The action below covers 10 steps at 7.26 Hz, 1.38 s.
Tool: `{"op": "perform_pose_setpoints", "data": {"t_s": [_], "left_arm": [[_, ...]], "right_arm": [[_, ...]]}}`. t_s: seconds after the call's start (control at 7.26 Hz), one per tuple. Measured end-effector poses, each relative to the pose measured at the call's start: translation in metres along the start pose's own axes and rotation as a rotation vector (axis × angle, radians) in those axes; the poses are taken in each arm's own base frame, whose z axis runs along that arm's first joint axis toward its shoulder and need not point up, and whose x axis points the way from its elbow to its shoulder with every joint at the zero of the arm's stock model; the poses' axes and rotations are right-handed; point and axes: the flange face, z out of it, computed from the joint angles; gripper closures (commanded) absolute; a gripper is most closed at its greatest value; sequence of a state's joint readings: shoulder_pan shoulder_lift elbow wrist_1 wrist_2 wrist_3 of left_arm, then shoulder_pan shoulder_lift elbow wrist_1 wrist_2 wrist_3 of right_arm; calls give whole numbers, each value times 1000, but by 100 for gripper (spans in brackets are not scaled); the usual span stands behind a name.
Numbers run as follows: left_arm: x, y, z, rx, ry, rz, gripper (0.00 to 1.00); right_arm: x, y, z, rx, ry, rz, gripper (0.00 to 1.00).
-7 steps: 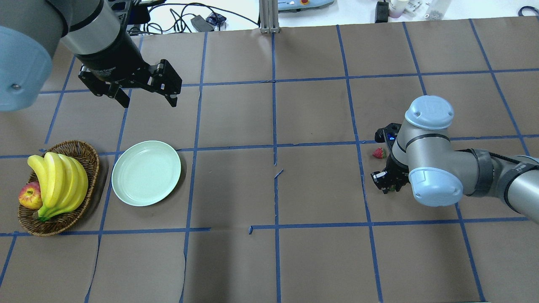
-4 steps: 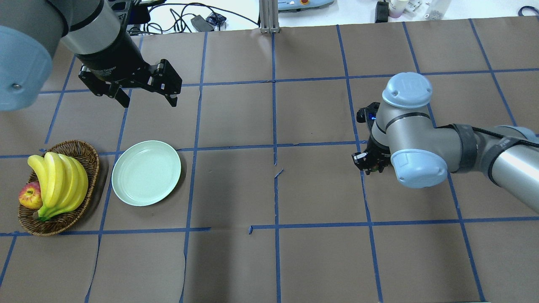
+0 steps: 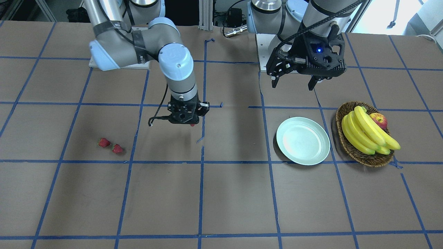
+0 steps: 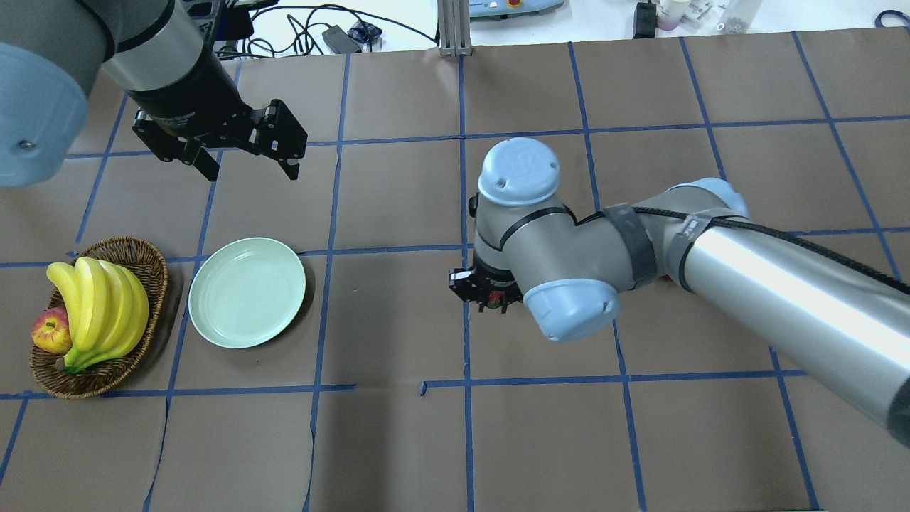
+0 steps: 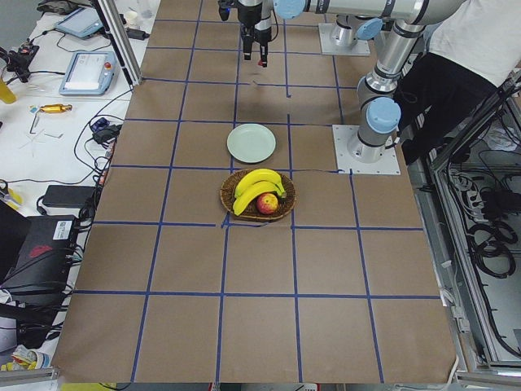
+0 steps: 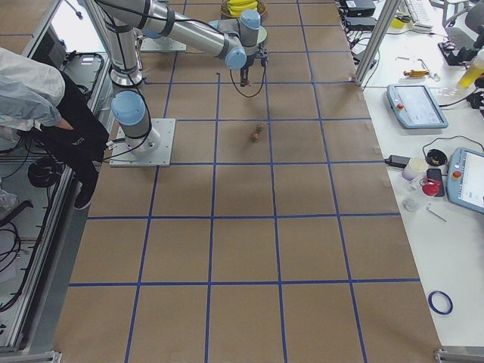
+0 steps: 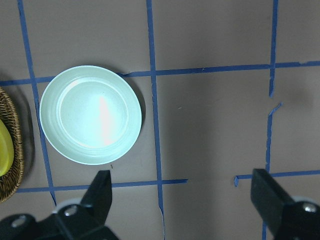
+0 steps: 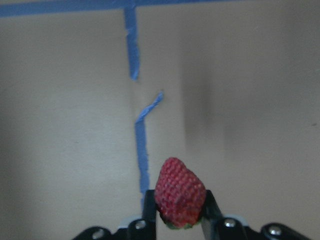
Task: Collect all strawberries into plate
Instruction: 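Carry the strawberry toward the table center and release it, then move the right gripper back and grasp a second strawberry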
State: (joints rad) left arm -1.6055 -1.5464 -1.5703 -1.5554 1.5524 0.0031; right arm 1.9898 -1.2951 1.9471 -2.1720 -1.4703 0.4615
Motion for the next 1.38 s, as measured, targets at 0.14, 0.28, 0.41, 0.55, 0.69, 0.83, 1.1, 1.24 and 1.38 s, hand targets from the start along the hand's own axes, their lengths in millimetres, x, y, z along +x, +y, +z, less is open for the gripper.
{"op": "perform_pose_setpoints", "data": {"t_s": [0.14,0.28,0.41,0.55,0.69,0.83,1.1,1.24,1.38], "left_arm": [[0,0,0,0,0,0,0],[0,0,0,0,0,-1,0],[0,0,0,0,0,-1,0],[0,0,0,0,0,-1,0],[0,0,0,0,0,-1,0],[0,0,0,0,0,0,0],[0,0,0,0,-1,0,0],[0,0,0,0,-2,0,0],[0,0,0,1,-3,0,0]], "right_arm": [[-24,16,17,-11,1,8,100],[-35,24,28,-22,6,9,36],[-38,28,35,-30,8,10,0],[-40,29,37,-33,0,9,0],[-42,29,36,-33,-17,8,0],[-43,28,35,-31,-31,4,0],[-35,19,28,-9,-26,-76,0],[-13,0,22,13,0,-125,0],[26,-29,11,34,26,-117,0]]}}
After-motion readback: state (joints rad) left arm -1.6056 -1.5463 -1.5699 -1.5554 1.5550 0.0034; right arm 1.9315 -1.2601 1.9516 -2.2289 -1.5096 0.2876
